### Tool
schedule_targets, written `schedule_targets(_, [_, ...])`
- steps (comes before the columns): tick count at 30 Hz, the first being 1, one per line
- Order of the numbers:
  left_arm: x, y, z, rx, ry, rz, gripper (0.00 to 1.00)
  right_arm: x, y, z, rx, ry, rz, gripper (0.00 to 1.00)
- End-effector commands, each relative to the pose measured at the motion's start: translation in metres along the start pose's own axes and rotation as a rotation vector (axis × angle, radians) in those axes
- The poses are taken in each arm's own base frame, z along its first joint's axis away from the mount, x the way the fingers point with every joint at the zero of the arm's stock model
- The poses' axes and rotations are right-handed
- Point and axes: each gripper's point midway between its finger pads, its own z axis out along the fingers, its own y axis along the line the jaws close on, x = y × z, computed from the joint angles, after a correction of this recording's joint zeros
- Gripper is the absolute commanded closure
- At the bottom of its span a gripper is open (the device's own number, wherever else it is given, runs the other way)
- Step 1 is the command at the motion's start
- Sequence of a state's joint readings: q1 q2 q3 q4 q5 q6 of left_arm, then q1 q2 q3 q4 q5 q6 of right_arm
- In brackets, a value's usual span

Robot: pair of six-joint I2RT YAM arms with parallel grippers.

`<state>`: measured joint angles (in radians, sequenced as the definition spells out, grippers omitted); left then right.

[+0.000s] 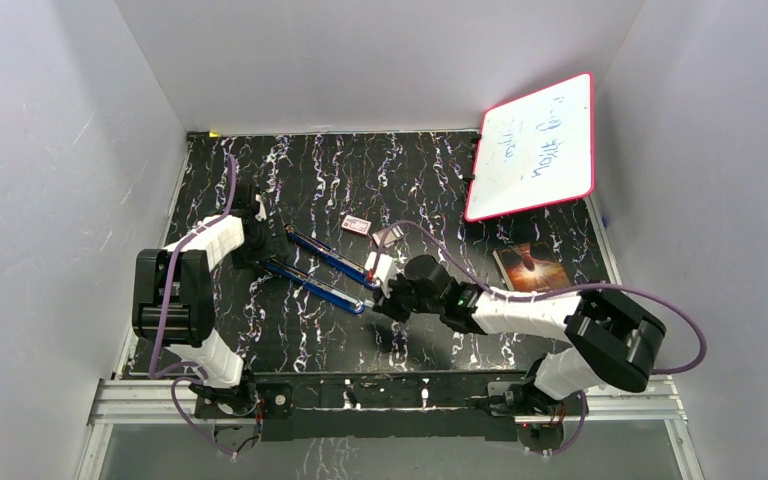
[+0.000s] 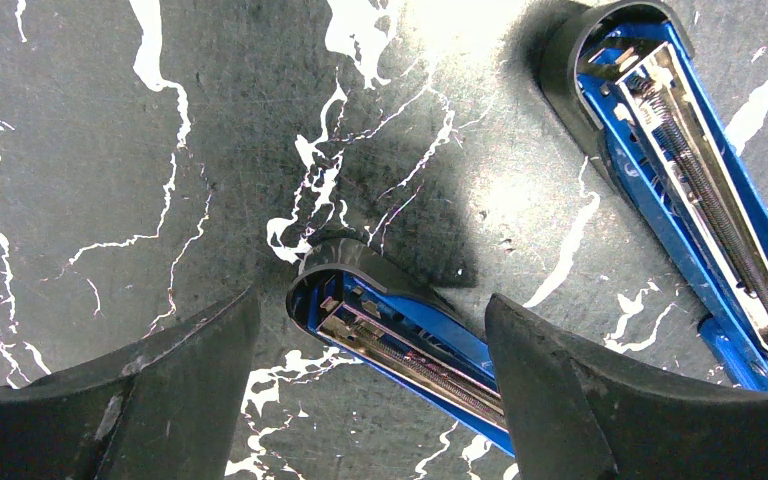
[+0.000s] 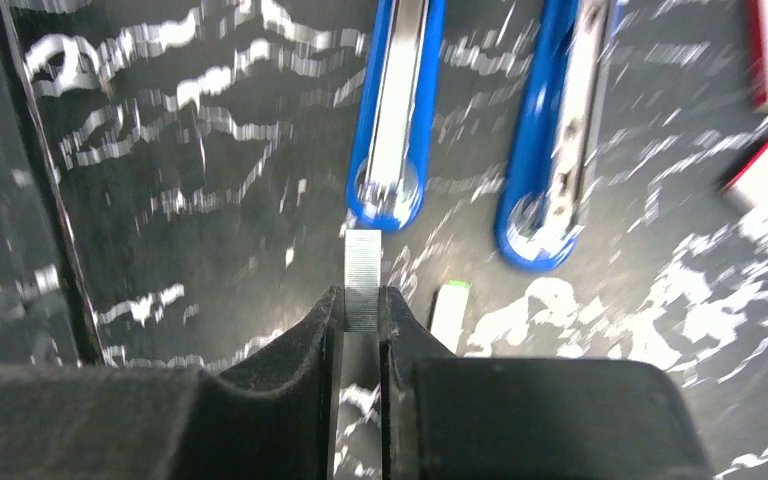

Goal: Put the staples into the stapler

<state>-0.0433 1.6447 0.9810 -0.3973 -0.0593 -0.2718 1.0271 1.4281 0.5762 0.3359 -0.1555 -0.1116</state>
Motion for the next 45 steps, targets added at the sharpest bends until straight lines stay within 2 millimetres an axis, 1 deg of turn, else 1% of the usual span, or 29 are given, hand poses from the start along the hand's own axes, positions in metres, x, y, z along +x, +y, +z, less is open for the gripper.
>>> schedule_targets(1, [-0.010,-0.004,-0.011,0.016,-0.030,0.007,0.19,-0.081,-0.020,-0.008,0.074,-0.158,-0.078,1.00])
schedule_targets(3, [-0.010,-0.003,-0.011,0.014,-0.031,0.006,0.19,-0.091,-0.036,-0.006,0.118,-0.161,-0.076,1.00])
schedule_targets(6, [-0.010,-0.003,-0.010,0.010,-0.028,0.006,0.19,-0.098,-0.057,0.003,0.132,-0.121,-0.053,1.00])
schedule_targets(7, [-0.010,-0.003,-0.010,0.011,-0.028,0.007,0.19,-0.096,-0.062,0.009,0.129,-0.098,-0.043,1.00])
schedule_targets(8, [-0.010,-0.003,-0.009,0.009,-0.026,0.007,0.19,-0.100,-0.068,0.012,0.130,-0.091,-0.038,1.00])
schedule_targets(9, [-0.009,-0.002,-0.009,0.007,-0.023,0.008,0.19,-0.095,-0.072,0.016,0.131,-0.069,-0.025,1.00])
schedule_targets(14, [-0.009,-0.003,-0.007,0.009,-0.019,0.008,0.19,-0.093,-0.087,0.033,0.140,-0.030,0.021,1.00])
schedule_targets(19, [-0.009,-0.004,-0.006,0.011,-0.013,0.009,0.19,-0.091,-0.092,0.046,0.145,-0.003,0.052,1.00])
schedule_targets(21, [-0.009,-0.004,-0.006,0.012,-0.014,0.010,0.19,-0.094,-0.093,0.047,0.144,-0.002,0.060,1.00])
schedule_targets(22, [-0.009,-0.004,-0.006,0.012,-0.012,0.009,0.19,-0.084,-0.094,0.054,0.141,0.023,0.071,1.00])
schedule_targets(24, [-0.009,-0.003,-0.006,0.010,-0.013,0.008,0.19,-0.081,-0.095,0.058,0.142,0.032,0.083,1.00])
schedule_targets(31, [-0.009,-0.004,-0.007,0.013,-0.014,0.009,0.19,-0.076,-0.097,0.064,0.153,0.054,0.120,1.00])
schedule_targets(45, [-0.010,-0.004,-0.007,0.014,-0.017,0.008,0.19,-0.069,-0.098,0.070,0.153,0.082,0.148,1.00])
